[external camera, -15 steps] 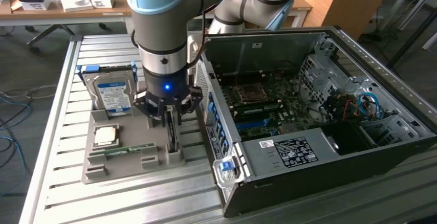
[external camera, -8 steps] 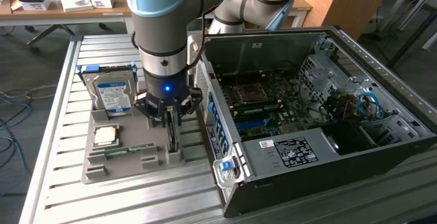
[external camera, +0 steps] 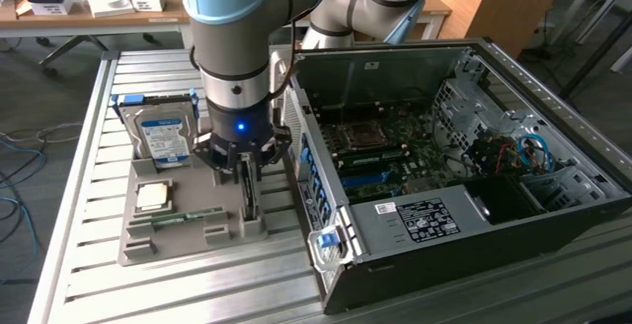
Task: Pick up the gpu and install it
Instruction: 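Pick up the gpu and move the gpu toward the slot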
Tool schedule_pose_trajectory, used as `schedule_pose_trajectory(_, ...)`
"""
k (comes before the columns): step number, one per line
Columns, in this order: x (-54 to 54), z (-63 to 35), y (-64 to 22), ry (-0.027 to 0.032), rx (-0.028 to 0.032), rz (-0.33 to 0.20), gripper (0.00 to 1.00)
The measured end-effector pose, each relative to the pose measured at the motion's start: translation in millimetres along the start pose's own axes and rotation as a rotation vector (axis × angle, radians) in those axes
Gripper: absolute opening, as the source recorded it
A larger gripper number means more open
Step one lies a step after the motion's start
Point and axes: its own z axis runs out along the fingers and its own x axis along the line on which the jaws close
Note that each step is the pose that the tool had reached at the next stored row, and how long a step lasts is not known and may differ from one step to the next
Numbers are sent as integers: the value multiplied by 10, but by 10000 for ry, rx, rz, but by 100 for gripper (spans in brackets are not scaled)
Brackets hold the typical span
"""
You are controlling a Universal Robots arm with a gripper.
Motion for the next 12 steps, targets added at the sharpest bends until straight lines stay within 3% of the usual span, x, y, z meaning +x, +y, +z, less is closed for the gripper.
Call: schedule_pose_trajectory(12, 8, 38, -1, 0, 0, 2, 42)
